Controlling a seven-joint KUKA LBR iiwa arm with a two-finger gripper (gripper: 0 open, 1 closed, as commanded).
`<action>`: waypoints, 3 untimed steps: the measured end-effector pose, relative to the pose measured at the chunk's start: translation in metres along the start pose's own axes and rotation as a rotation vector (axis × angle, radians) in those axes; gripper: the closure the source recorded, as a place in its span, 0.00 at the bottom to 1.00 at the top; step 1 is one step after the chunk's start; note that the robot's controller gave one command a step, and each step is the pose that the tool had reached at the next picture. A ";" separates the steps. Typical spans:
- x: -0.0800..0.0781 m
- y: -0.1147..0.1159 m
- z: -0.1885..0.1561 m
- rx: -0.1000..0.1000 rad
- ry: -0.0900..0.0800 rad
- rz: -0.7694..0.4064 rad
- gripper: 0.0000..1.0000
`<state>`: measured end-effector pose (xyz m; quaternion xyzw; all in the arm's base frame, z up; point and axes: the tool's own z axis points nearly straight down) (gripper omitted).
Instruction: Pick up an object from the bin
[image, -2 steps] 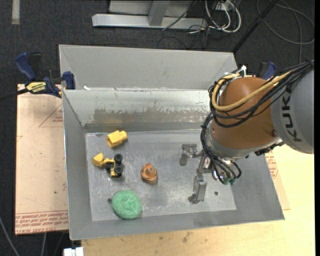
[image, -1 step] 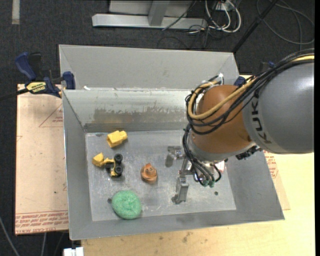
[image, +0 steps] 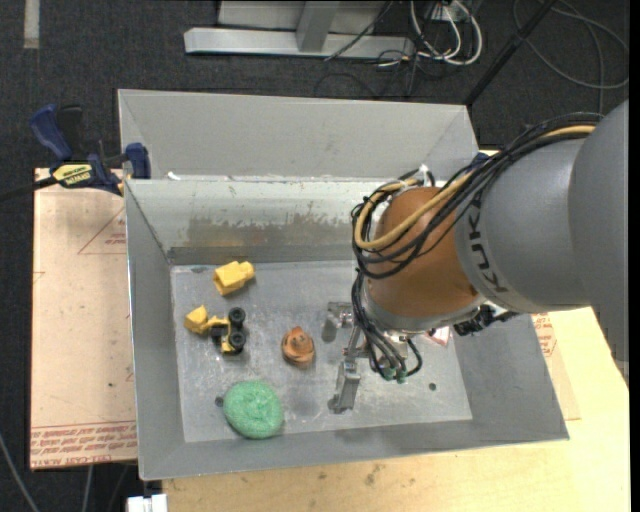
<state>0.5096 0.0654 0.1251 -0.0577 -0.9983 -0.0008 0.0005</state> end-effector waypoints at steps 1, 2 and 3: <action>-0.021 0.015 0.019 0.000 -0.010 -0.107 0.00; -0.029 0.030 0.041 0.001 -0.002 -0.185 0.00; -0.088 0.070 0.053 0.001 -0.003 -0.338 1.00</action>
Offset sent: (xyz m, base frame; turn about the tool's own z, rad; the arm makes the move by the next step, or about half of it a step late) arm 0.0490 0.0514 -0.0490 0.2166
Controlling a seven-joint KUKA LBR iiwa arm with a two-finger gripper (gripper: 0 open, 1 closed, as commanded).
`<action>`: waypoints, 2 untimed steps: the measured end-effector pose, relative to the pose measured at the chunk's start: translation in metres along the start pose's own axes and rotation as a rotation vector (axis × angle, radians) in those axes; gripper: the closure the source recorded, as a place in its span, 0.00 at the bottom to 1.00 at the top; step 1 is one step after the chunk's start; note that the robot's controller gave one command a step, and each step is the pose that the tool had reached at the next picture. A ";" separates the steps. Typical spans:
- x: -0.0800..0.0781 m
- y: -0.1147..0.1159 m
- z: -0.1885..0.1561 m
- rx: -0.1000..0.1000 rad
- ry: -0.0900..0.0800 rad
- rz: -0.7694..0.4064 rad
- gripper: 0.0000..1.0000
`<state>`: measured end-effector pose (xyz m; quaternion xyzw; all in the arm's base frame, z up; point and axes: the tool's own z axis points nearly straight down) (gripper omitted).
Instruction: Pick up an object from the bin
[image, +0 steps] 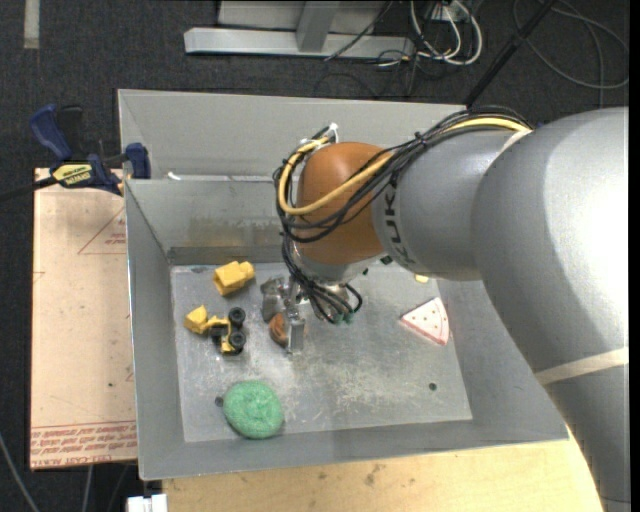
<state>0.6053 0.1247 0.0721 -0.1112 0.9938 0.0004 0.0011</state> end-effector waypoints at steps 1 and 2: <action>0.000 0.000 0.000 0.000 0.000 0.001 1.00; 0.062 -0.028 -0.088 0.000 0.001 -0.055 1.00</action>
Offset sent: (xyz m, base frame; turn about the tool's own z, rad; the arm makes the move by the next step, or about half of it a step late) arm -0.0546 -0.0409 0.0883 -0.0581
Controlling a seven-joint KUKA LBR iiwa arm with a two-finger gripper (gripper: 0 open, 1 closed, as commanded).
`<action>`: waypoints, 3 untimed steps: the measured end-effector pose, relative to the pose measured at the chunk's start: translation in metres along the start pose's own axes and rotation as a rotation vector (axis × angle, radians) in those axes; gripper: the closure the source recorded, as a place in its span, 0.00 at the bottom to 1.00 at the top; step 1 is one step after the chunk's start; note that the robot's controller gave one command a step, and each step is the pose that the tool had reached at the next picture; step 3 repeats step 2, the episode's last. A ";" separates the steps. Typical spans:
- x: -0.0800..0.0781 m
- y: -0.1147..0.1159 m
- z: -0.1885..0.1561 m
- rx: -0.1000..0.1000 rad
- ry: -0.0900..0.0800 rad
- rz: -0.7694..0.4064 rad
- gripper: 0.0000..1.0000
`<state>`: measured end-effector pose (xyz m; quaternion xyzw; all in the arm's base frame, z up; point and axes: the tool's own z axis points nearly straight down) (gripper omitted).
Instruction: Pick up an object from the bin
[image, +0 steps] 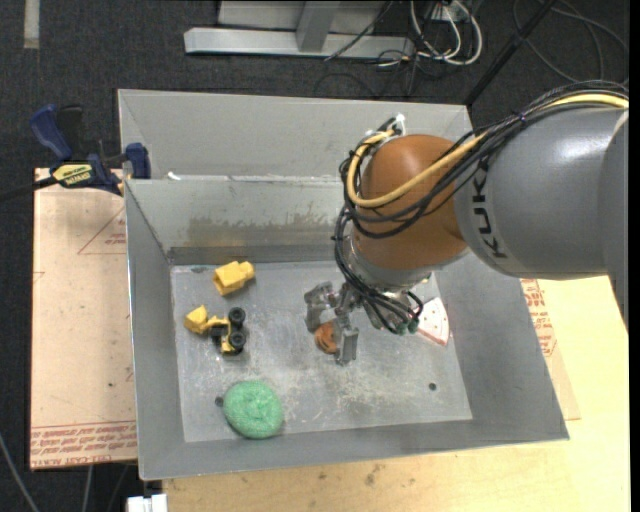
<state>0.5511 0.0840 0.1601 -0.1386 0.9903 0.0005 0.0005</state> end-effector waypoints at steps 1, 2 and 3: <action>0.000 0.000 0.000 0.000 0.000 0.000 1.00; -0.057 -0.030 -0.179 0.003 -0.013 0.025 1.00; -0.057 -0.030 -0.179 0.003 -0.013 0.025 1.00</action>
Offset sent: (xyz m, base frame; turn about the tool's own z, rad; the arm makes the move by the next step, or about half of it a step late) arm 0.0608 -0.0136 0.1748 0.0228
